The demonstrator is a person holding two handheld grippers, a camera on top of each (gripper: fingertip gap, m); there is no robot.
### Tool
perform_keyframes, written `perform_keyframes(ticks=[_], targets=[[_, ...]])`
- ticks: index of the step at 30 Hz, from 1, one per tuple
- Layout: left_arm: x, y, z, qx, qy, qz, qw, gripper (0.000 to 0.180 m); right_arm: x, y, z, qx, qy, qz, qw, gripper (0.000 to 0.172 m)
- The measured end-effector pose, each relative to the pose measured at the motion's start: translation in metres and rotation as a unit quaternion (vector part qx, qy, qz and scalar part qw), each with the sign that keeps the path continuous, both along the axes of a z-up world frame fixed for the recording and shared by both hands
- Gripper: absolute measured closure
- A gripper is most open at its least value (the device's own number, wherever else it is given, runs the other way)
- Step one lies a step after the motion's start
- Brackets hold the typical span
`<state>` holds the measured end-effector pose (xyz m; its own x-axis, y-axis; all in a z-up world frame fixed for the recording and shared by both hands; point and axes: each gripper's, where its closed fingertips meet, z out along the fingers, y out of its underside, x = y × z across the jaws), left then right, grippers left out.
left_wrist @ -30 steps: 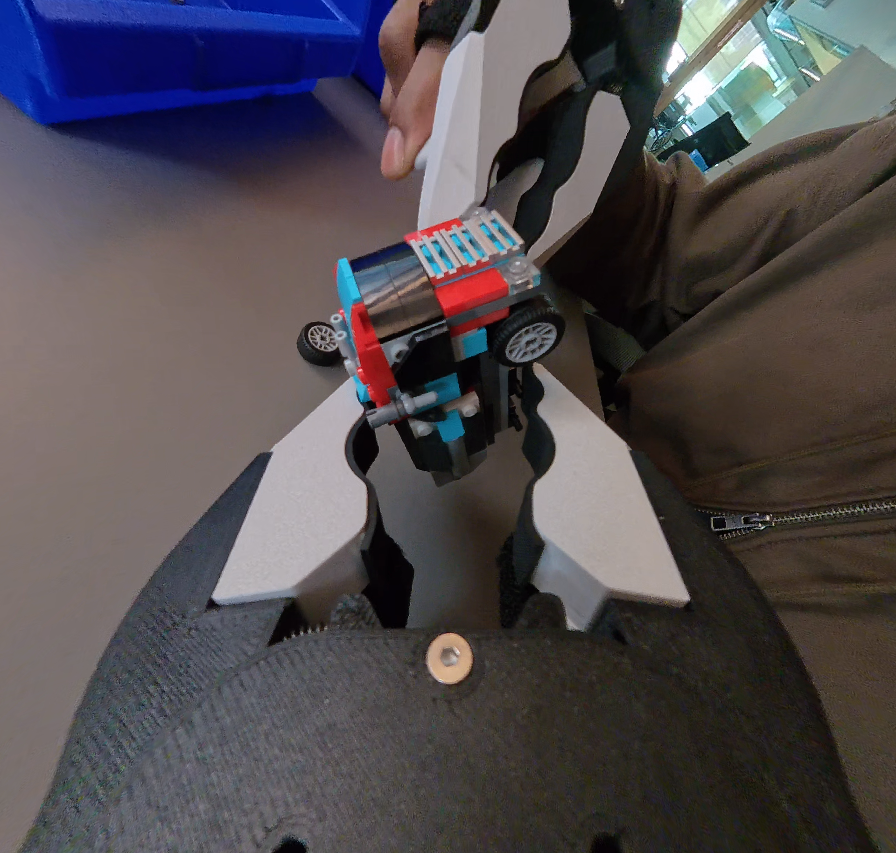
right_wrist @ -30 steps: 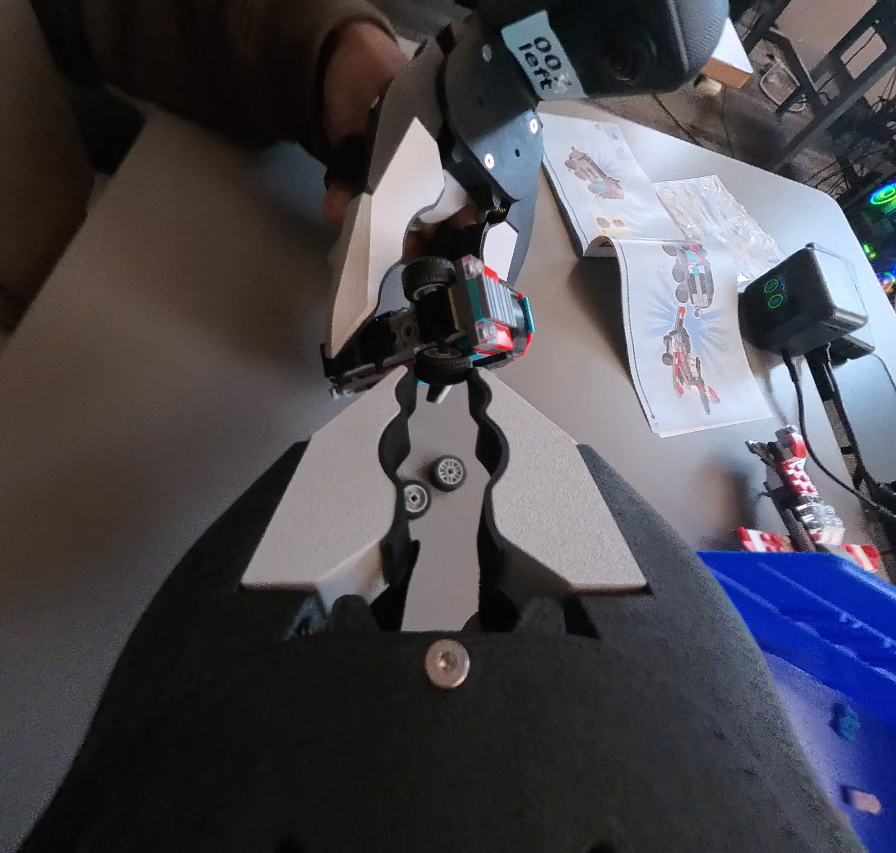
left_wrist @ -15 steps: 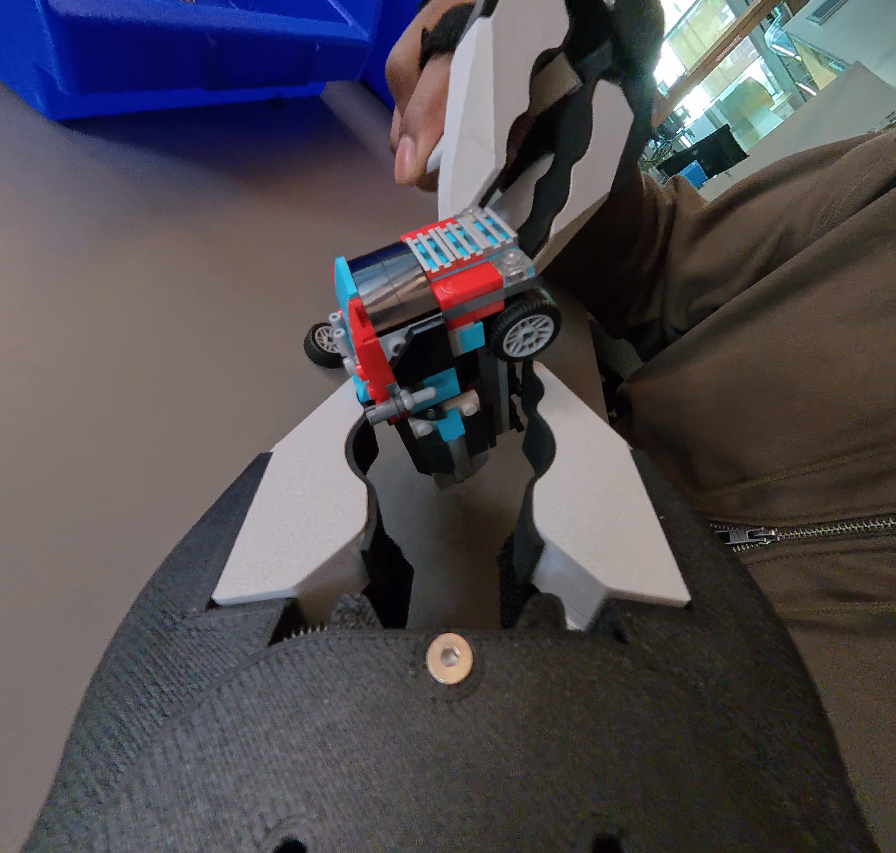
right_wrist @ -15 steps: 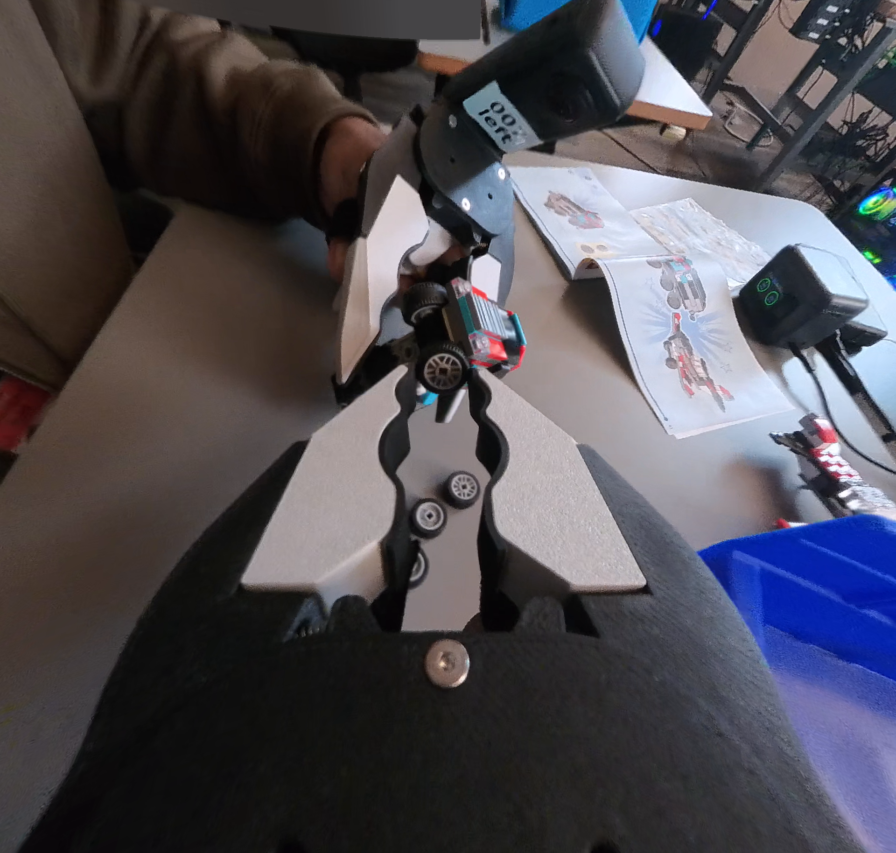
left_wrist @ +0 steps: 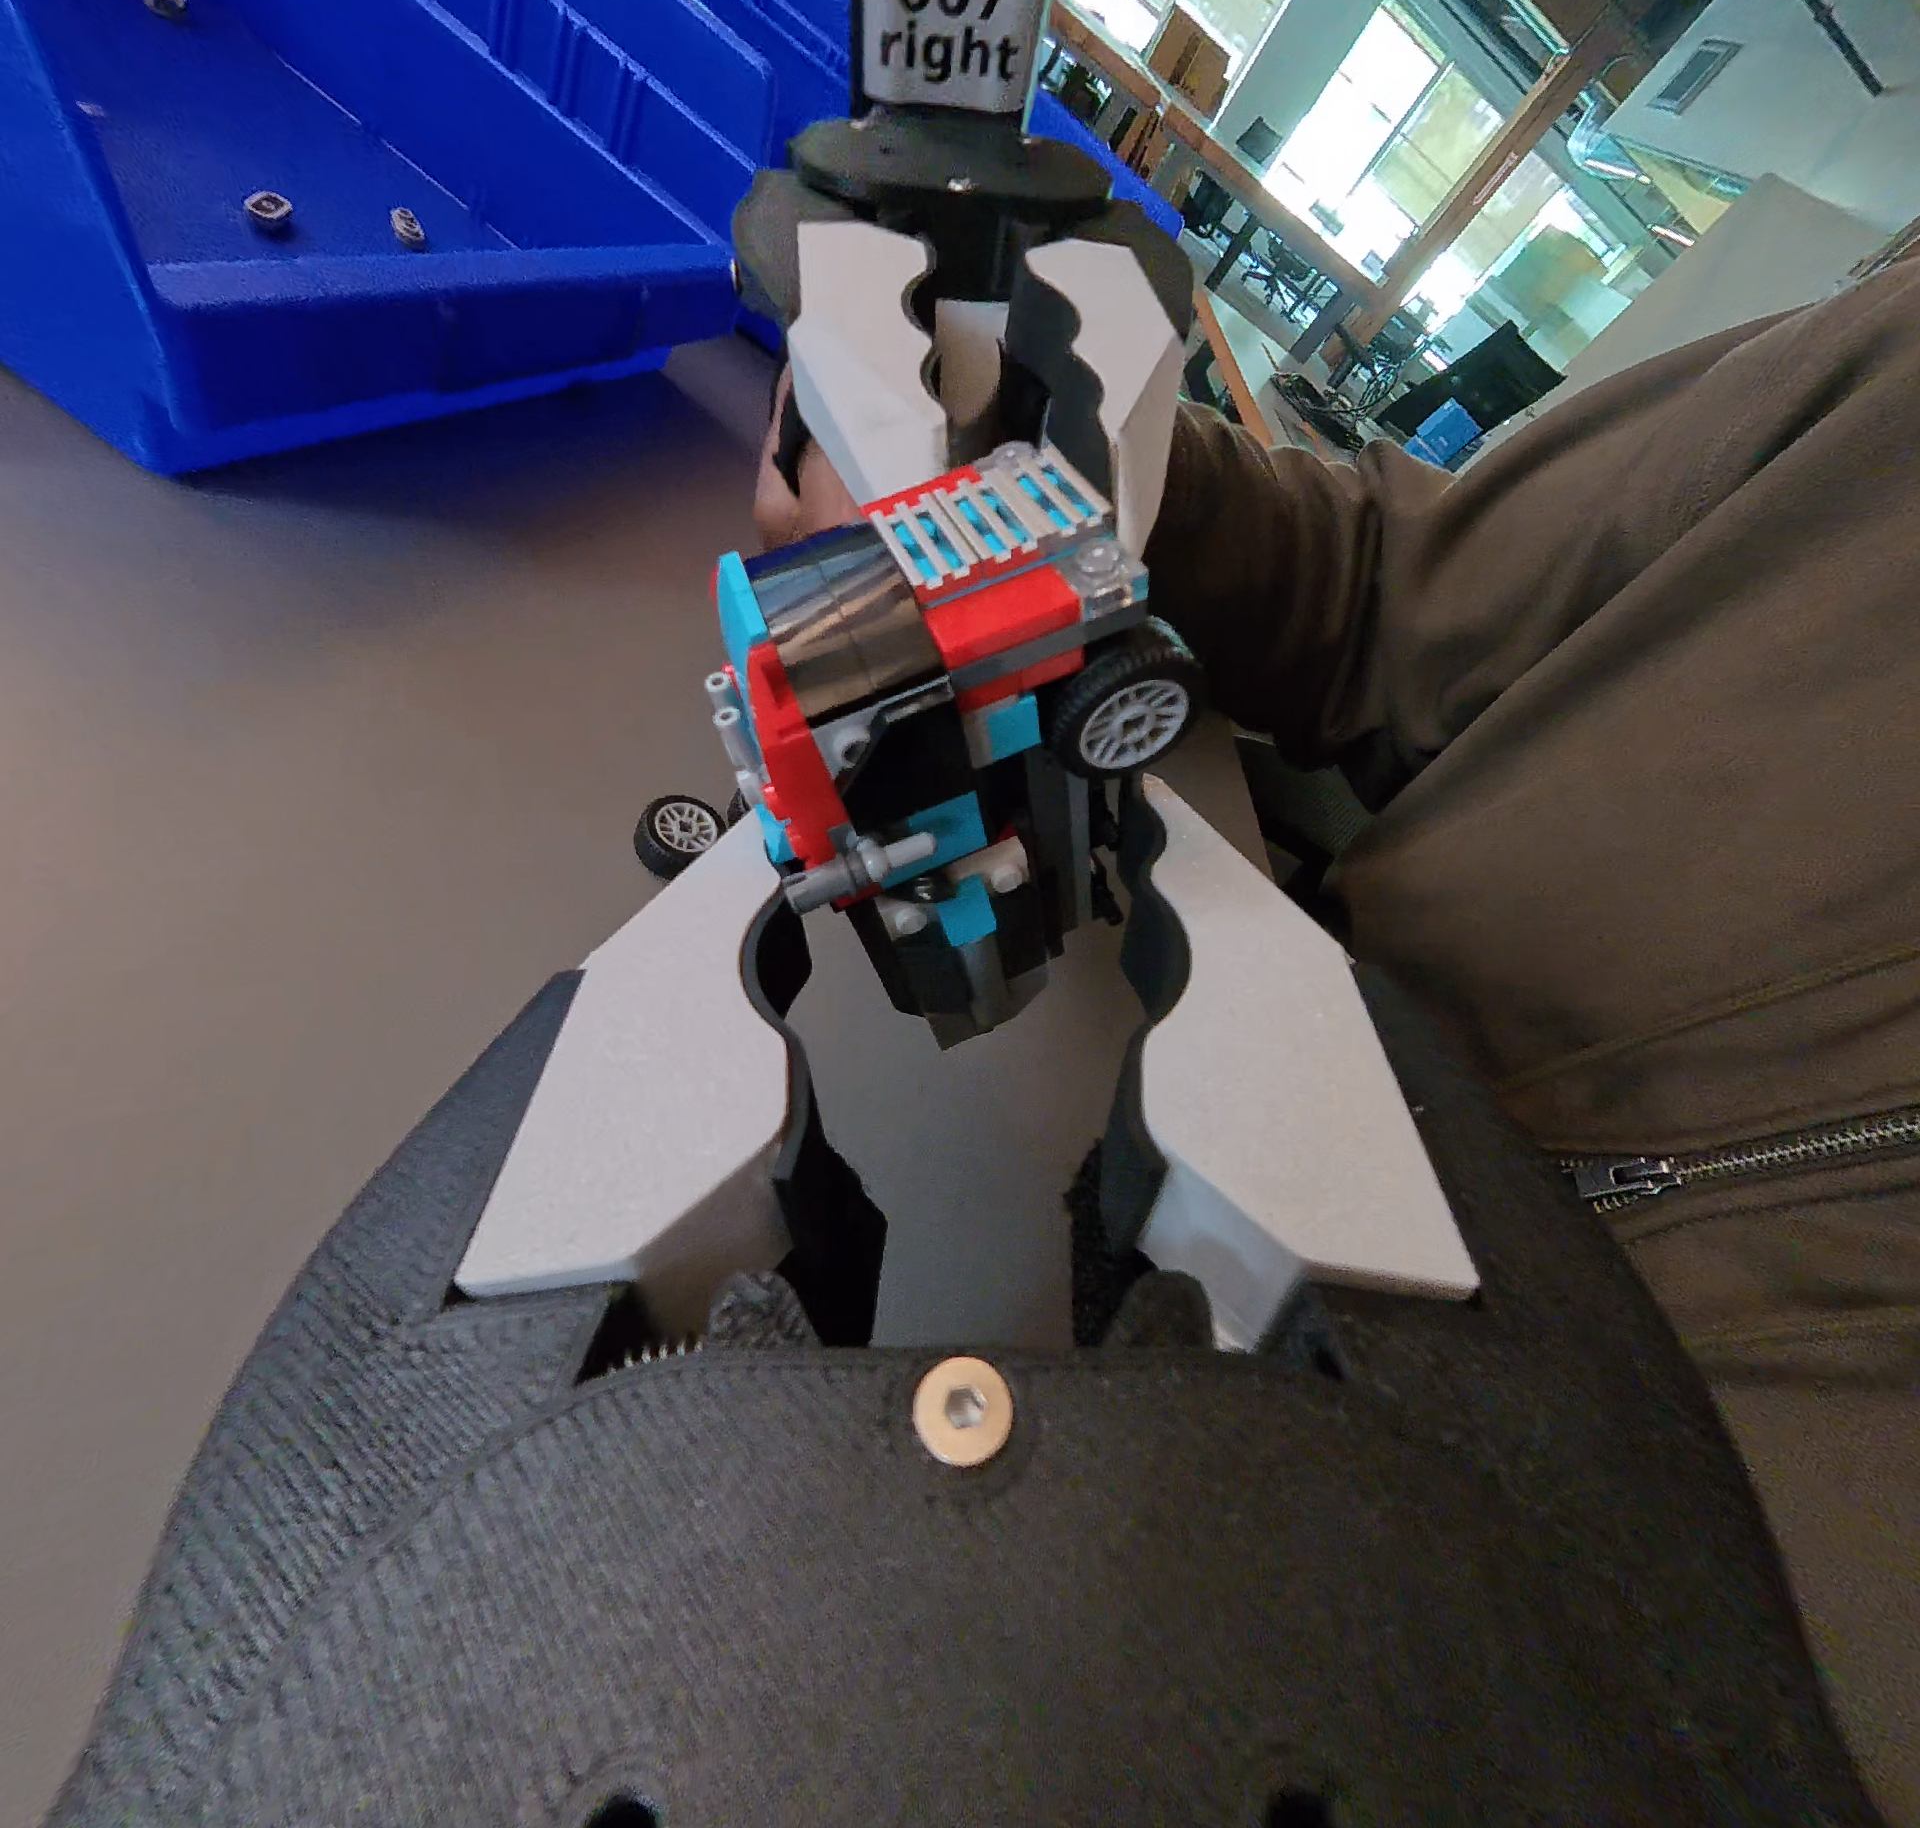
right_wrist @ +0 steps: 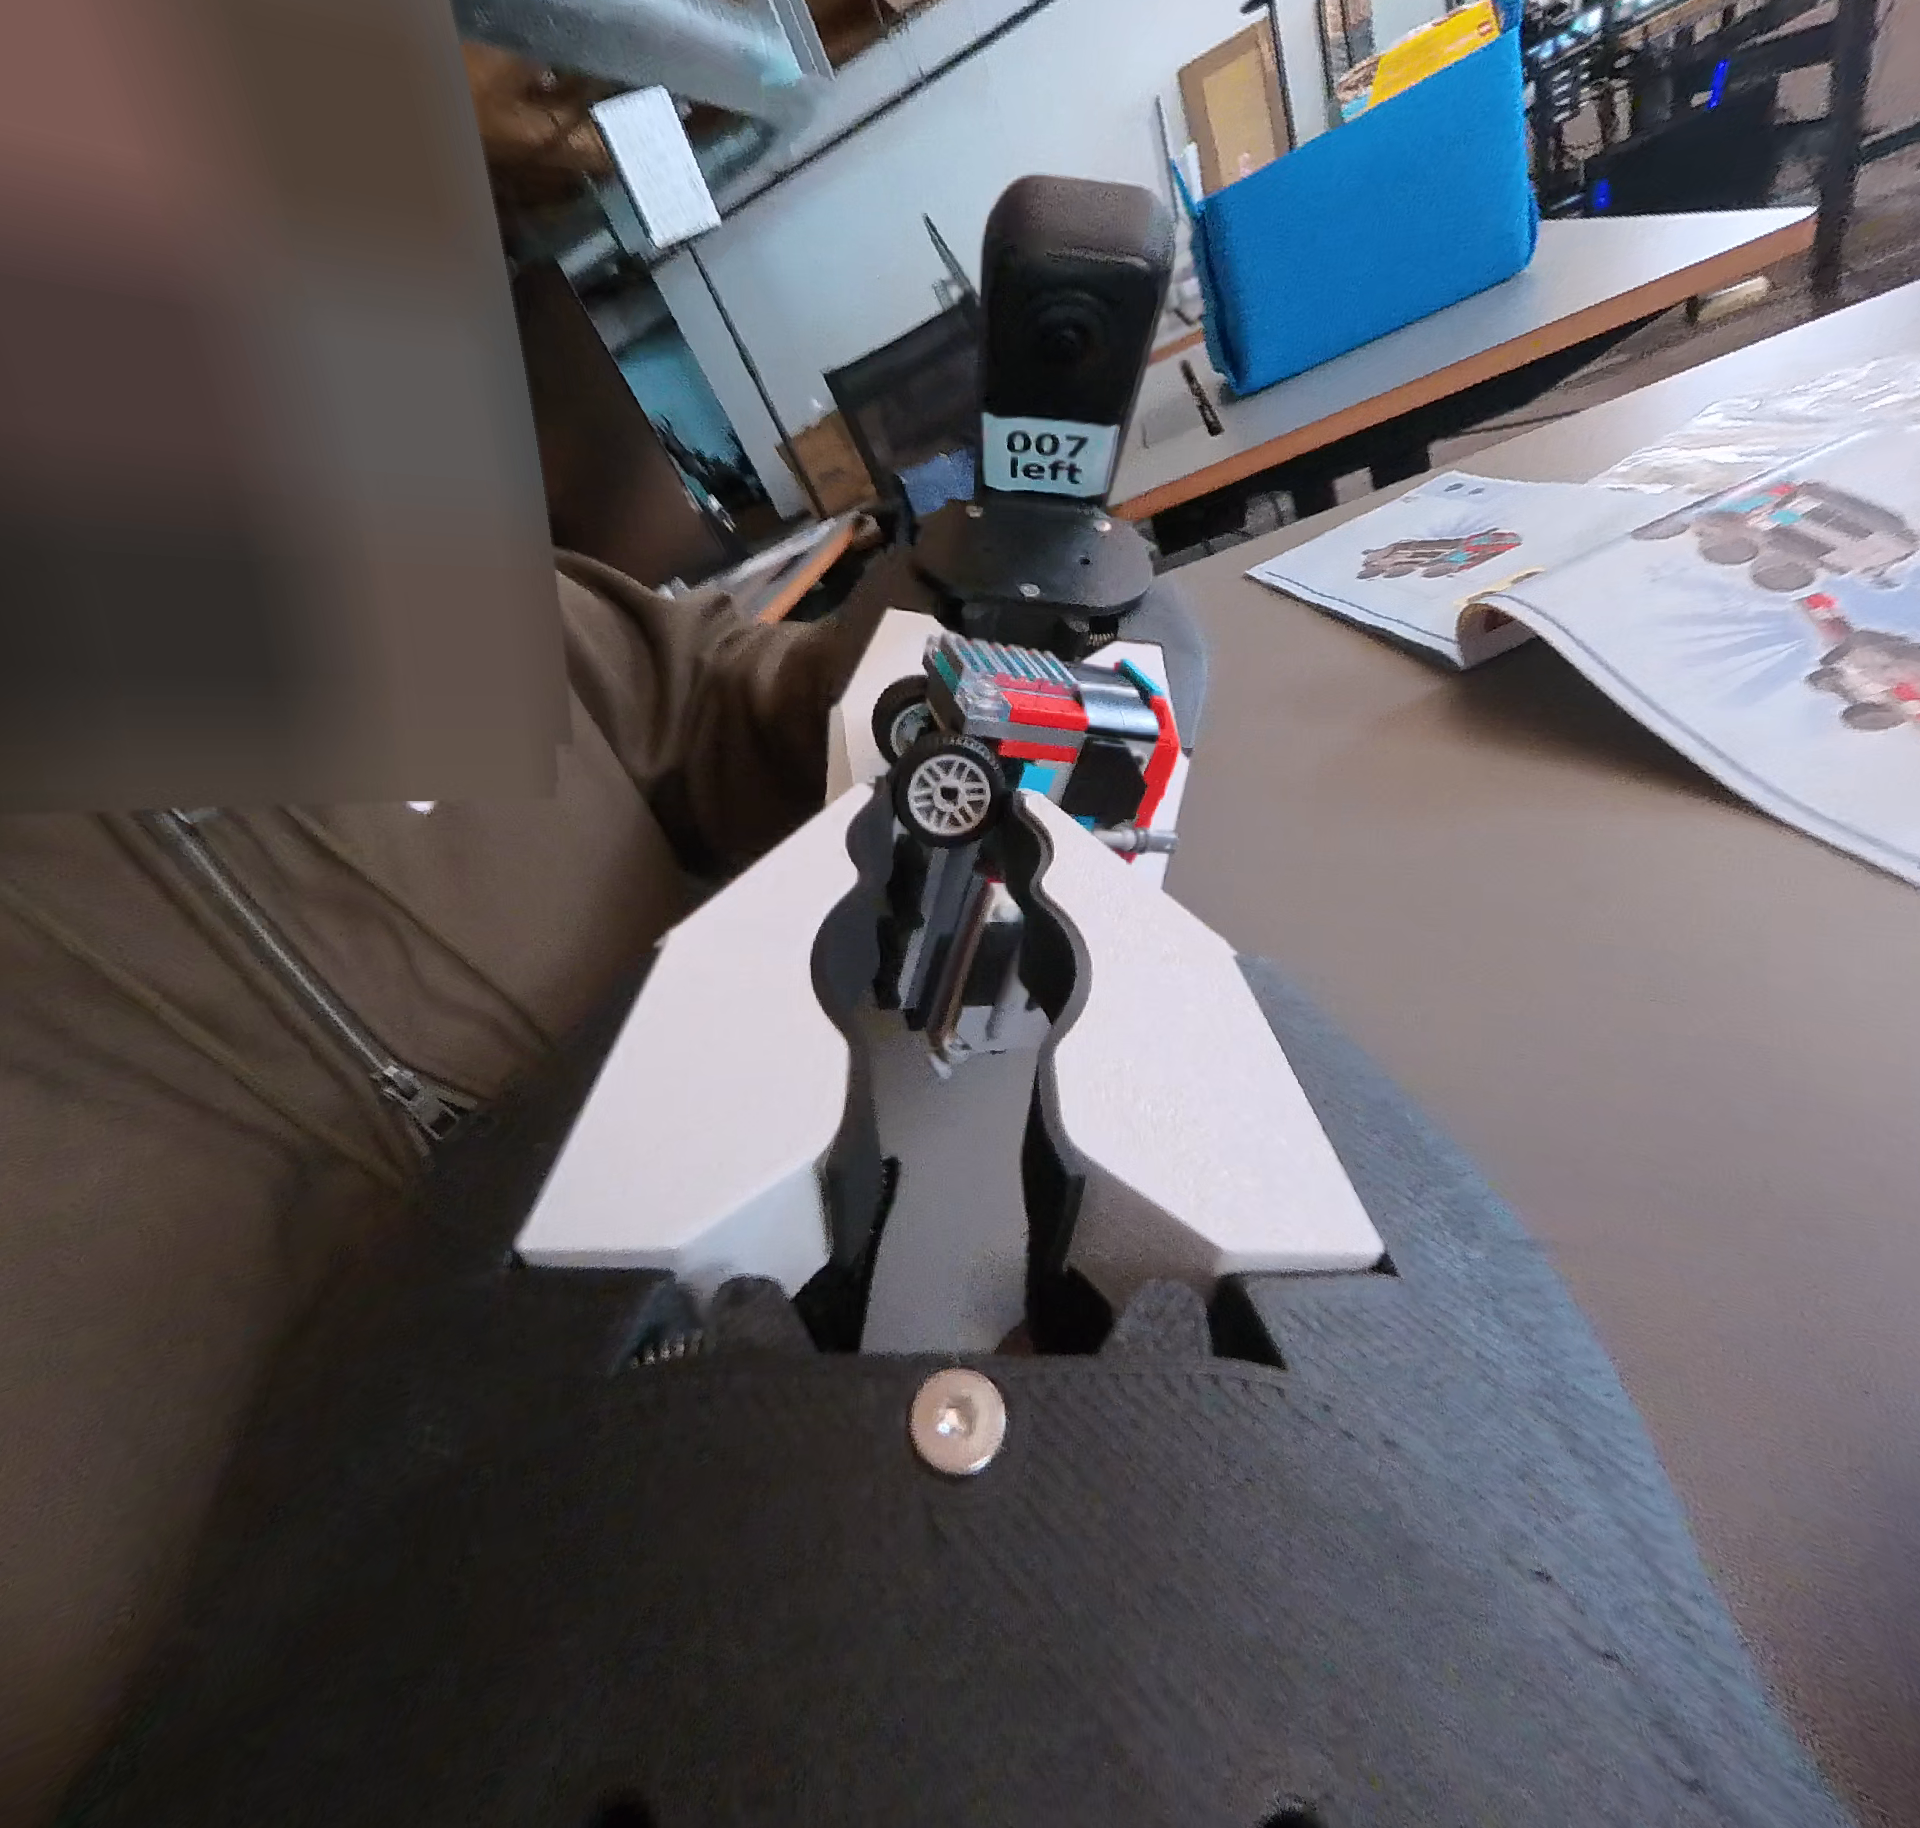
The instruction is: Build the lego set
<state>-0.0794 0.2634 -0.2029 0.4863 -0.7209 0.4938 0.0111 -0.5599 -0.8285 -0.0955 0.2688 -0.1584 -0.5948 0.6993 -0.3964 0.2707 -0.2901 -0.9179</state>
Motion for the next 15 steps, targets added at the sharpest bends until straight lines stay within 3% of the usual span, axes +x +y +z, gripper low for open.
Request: perform_keyframes(ticks=[6,15], targets=[[-0.0017,0.0012,0.0009,0.002,0.0,0.006,1.0,0.12,-0.0022,0.0012,0.0014,-0.084,-0.022,0.018,0.996,0.151],[-0.0013,0.0018,0.0029,-0.002,-0.015,0.006,1.0,0.12,-0.0021,0.0036,0.0017,-0.088,-0.025,0.014,0.996,0.151]])
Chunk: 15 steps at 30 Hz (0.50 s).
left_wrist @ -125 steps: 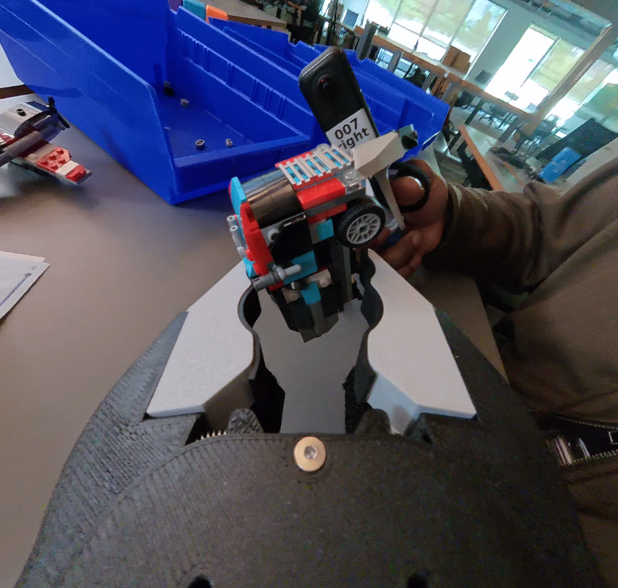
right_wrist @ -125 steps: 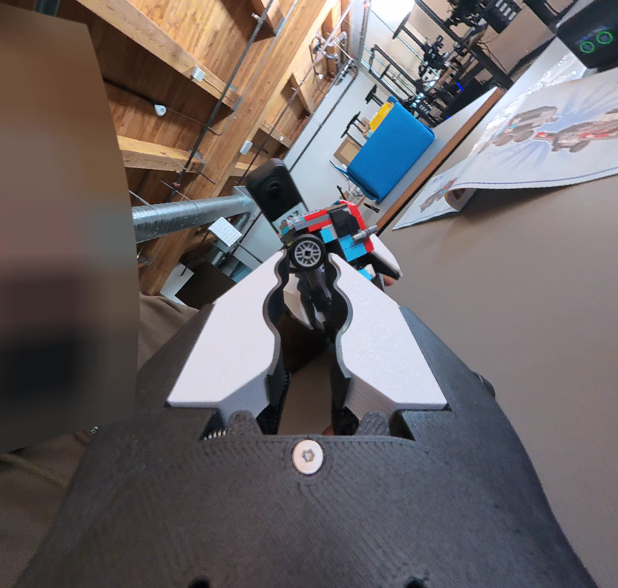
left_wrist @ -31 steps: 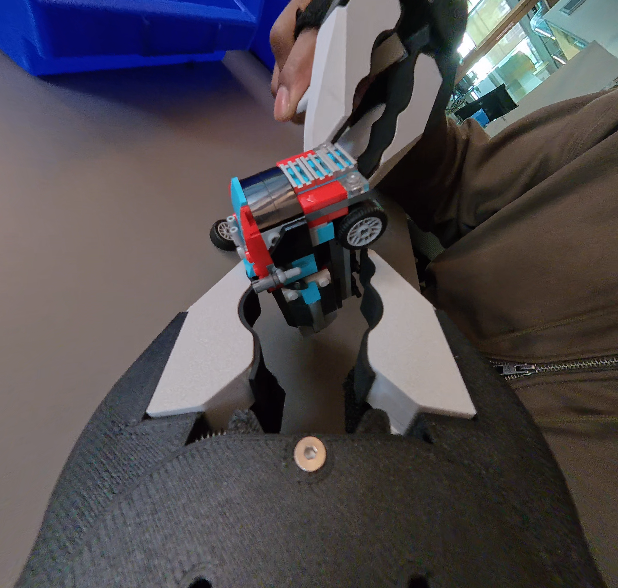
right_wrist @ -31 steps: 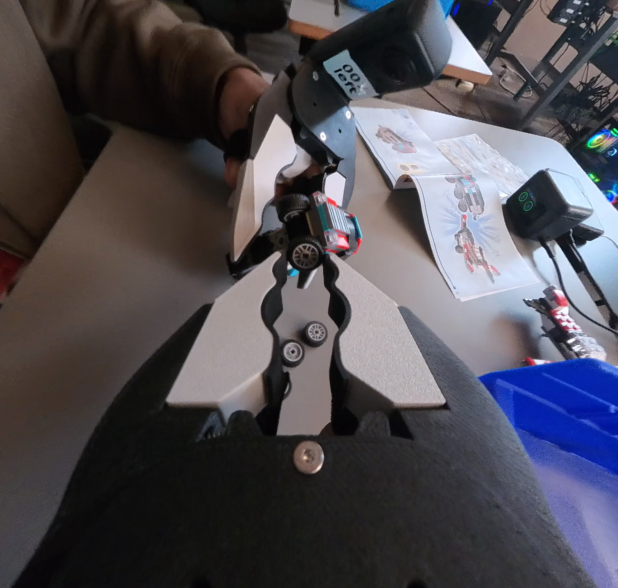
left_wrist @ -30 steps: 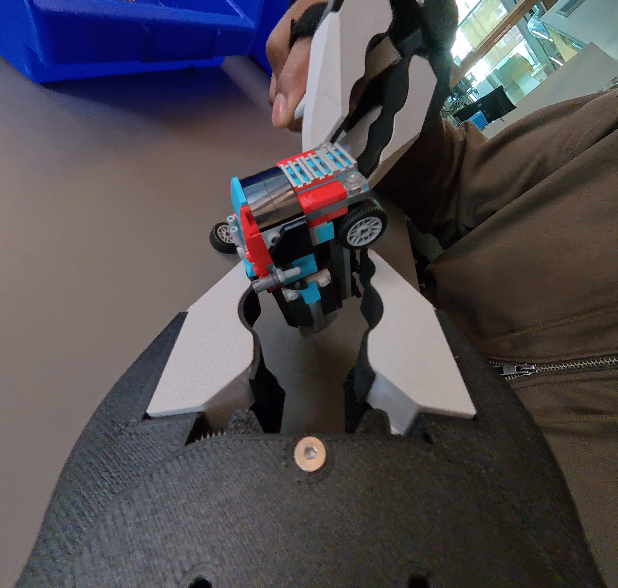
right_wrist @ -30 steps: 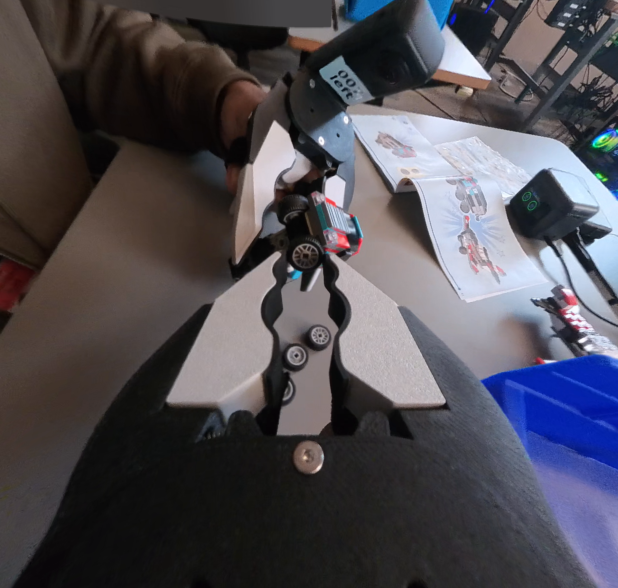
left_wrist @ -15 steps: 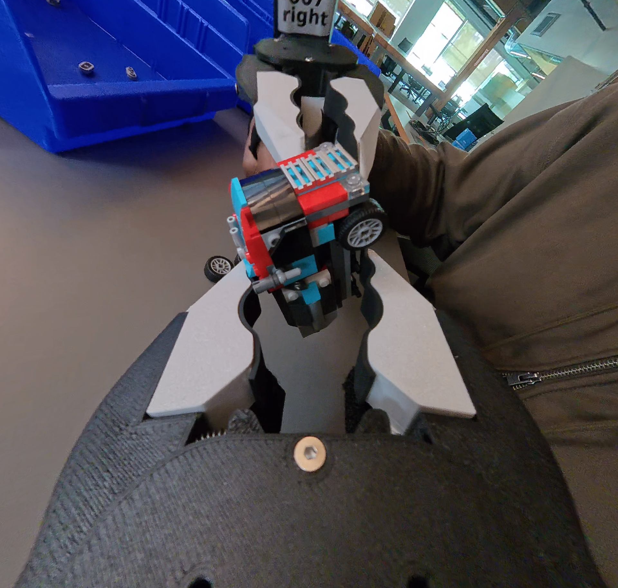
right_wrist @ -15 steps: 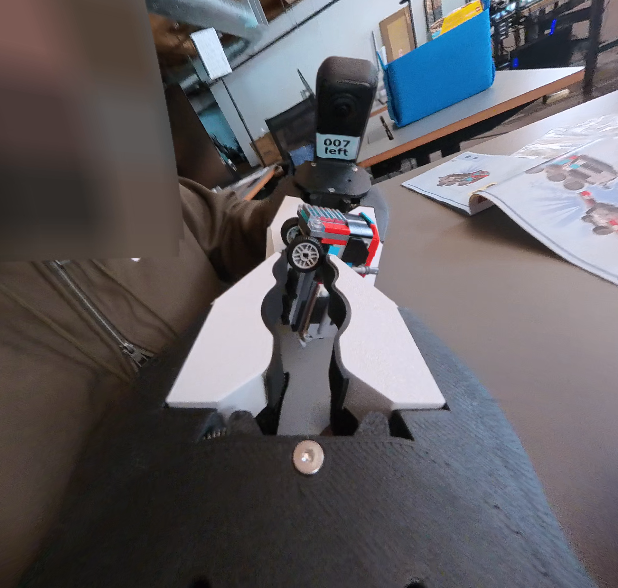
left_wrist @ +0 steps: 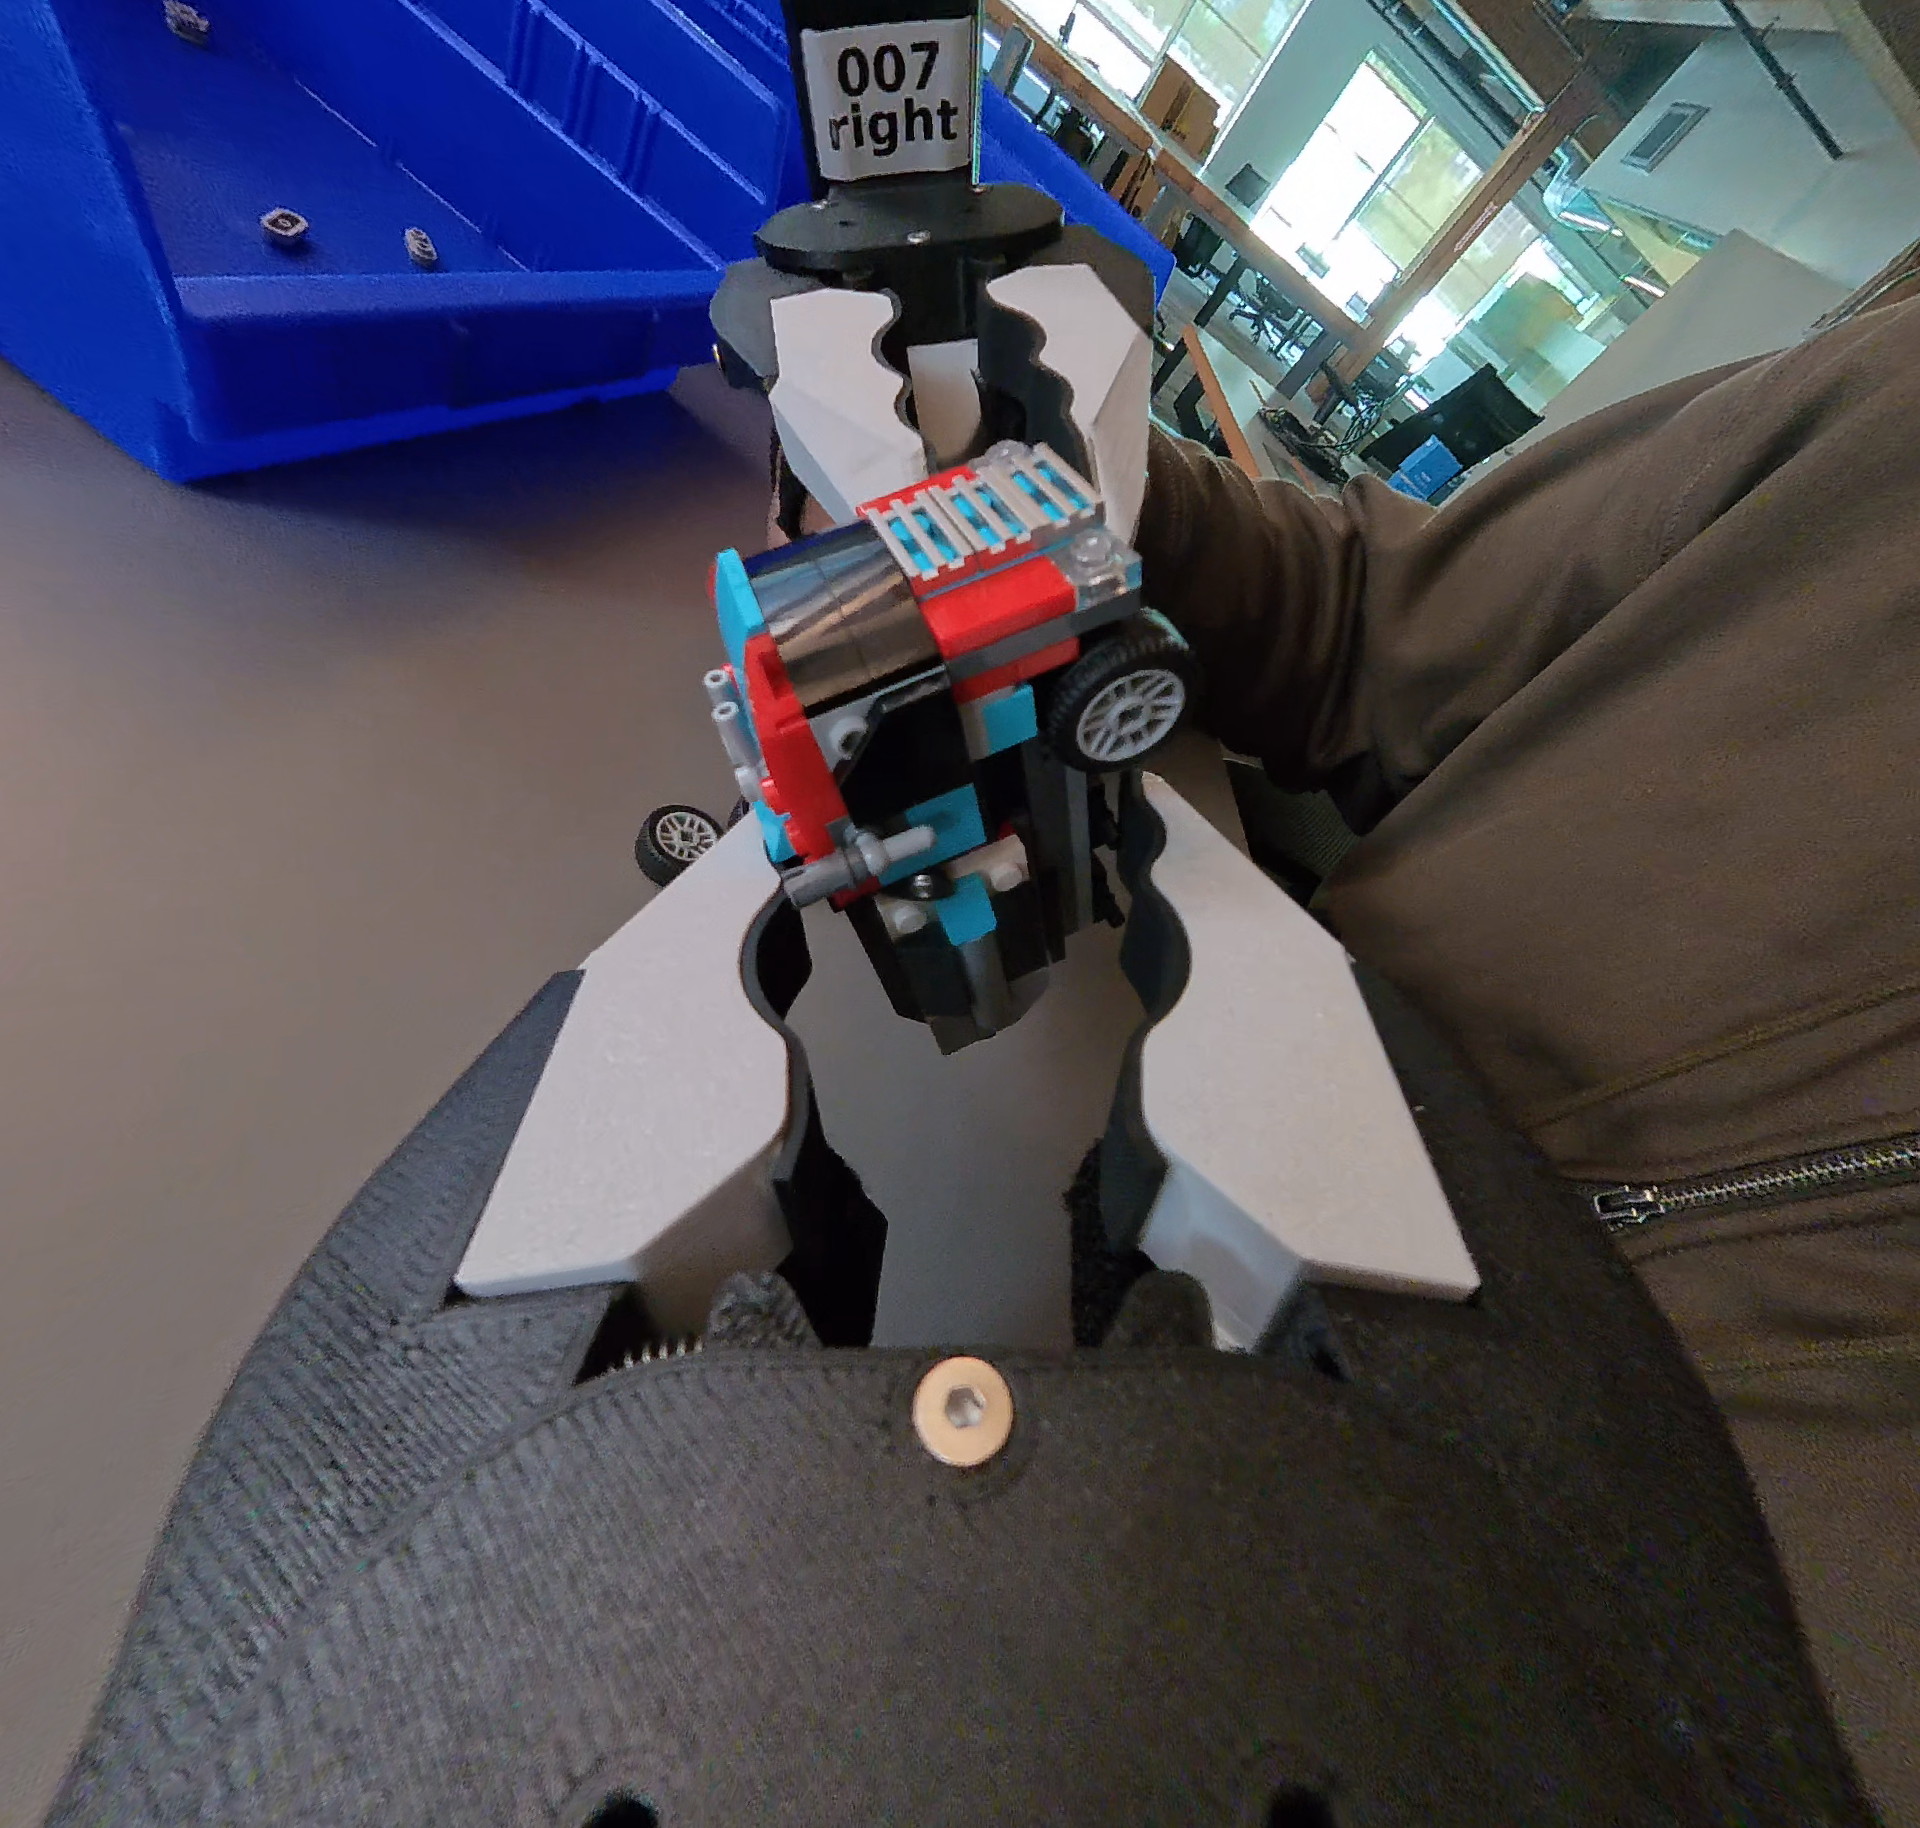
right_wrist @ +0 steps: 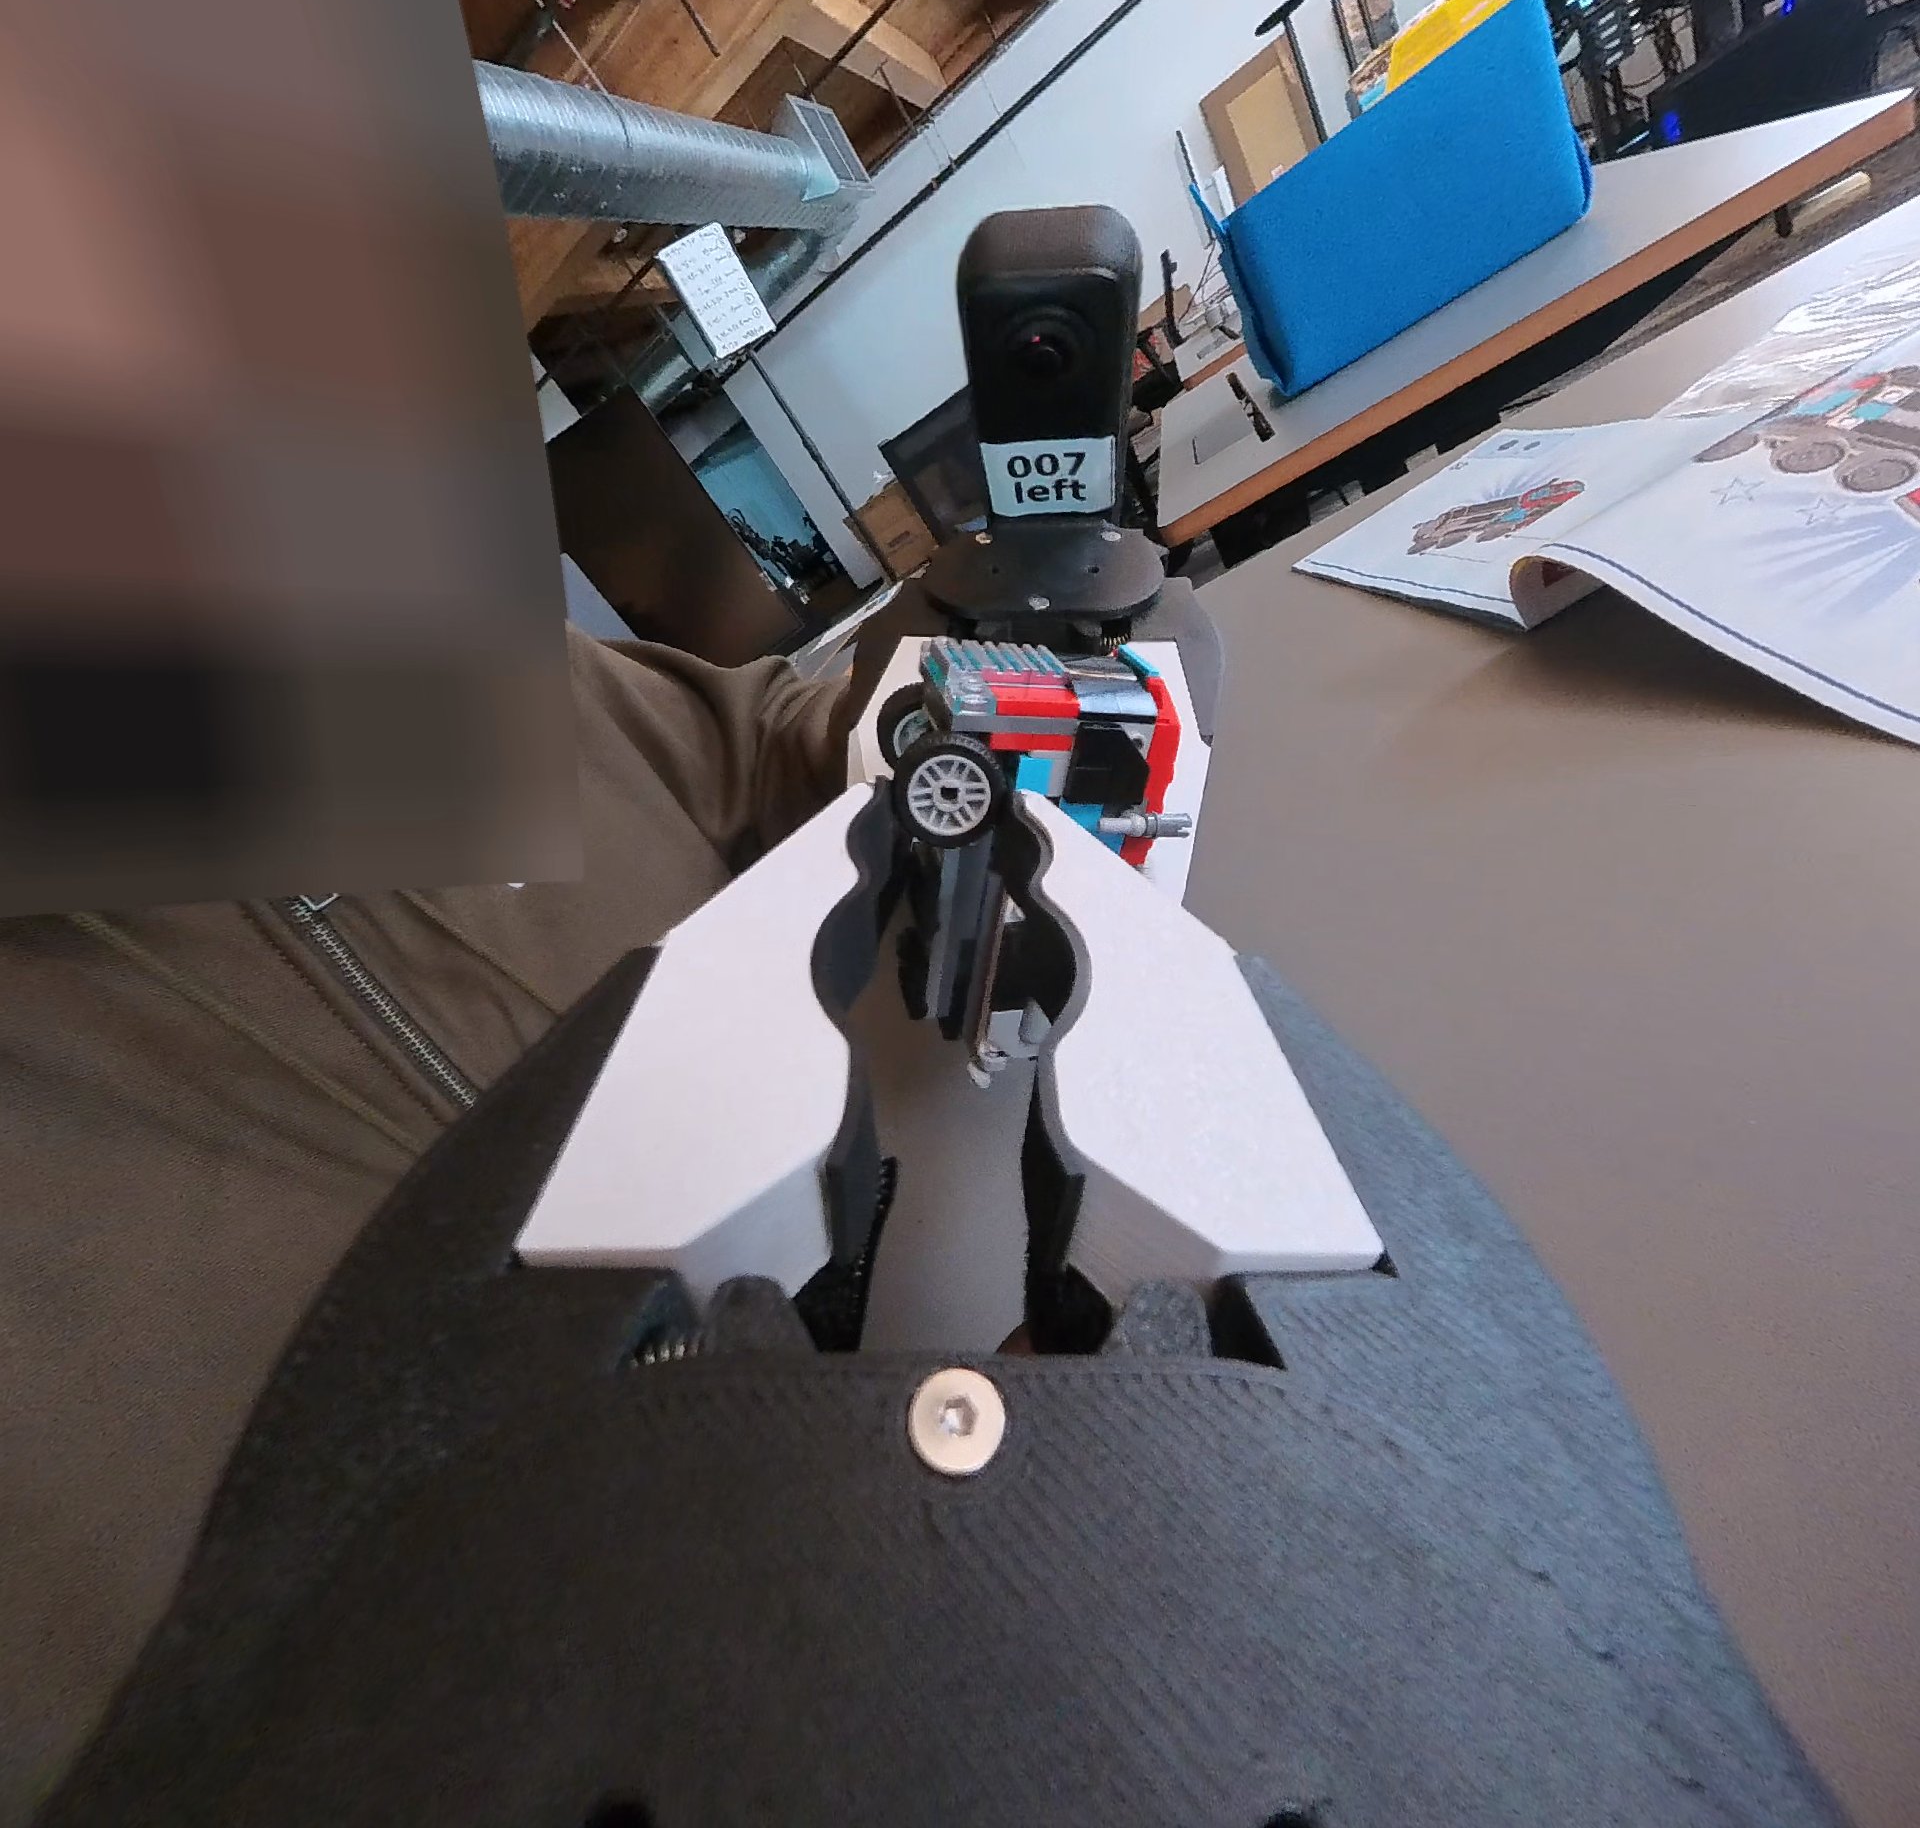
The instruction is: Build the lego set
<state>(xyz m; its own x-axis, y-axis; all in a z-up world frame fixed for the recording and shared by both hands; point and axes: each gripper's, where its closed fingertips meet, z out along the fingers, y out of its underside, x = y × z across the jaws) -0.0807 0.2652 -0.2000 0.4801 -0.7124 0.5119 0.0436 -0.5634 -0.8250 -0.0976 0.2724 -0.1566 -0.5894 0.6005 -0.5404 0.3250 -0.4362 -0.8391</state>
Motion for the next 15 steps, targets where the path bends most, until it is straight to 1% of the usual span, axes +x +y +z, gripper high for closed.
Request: perform_keyframes(ticks=[9,15], targets=[[0.001,0.0002,0.0023,0.0,-0.01,0.0,1.0,0.12,-0.0007,0.0045,0.0009,0.015,0.01,-0.017,1.0,0.15],[-0.0006,0.0027,0.0025,-0.002,-0.017,0.008,1.0,0.12,-0.0015,0.0023,-0.0003,0.048,0.017,-0.025,0.998,0.15]])
